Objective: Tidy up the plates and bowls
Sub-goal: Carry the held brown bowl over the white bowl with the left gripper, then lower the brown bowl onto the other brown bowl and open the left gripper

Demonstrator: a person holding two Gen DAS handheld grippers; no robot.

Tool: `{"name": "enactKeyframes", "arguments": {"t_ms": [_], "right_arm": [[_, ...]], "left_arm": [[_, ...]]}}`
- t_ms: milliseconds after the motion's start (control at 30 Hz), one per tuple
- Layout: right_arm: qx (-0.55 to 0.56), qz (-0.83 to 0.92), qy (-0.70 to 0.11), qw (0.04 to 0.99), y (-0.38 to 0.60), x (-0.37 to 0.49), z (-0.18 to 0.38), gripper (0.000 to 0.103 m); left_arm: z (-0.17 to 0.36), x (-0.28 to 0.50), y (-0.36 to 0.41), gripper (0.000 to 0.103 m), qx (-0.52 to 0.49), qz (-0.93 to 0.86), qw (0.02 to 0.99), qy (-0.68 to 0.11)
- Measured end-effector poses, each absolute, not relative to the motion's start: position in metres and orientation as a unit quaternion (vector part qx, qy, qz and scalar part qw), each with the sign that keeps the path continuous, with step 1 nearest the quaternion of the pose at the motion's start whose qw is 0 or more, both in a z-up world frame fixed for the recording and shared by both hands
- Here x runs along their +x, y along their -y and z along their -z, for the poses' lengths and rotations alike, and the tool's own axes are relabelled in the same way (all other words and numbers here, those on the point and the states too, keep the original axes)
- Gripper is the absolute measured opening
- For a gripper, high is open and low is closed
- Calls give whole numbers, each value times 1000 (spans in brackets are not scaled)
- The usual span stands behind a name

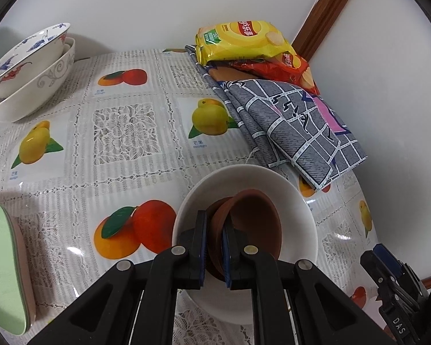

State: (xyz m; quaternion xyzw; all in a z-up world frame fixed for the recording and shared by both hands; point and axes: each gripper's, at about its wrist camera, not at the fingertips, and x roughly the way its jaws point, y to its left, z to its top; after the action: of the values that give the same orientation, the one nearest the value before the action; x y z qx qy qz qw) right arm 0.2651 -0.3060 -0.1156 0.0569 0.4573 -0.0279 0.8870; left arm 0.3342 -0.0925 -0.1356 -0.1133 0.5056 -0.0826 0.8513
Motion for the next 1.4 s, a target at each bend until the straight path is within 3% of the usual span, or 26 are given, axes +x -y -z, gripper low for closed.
{"name": "enactKeyframes", "arguments": {"t_ms": [800, 1100, 1400], "right_arm": [[42, 25, -468, 882, 292, 257, 114, 48], [35, 22, -470, 882, 288, 250, 110, 48], [31, 19, -467, 884, 283, 244, 104, 49]], "left_arm": [[135, 327, 97, 13, -94, 102, 854, -502], [134, 322, 99, 18, -83, 105, 851, -508], [130, 316, 110, 32, -57, 110, 850, -512]]}}
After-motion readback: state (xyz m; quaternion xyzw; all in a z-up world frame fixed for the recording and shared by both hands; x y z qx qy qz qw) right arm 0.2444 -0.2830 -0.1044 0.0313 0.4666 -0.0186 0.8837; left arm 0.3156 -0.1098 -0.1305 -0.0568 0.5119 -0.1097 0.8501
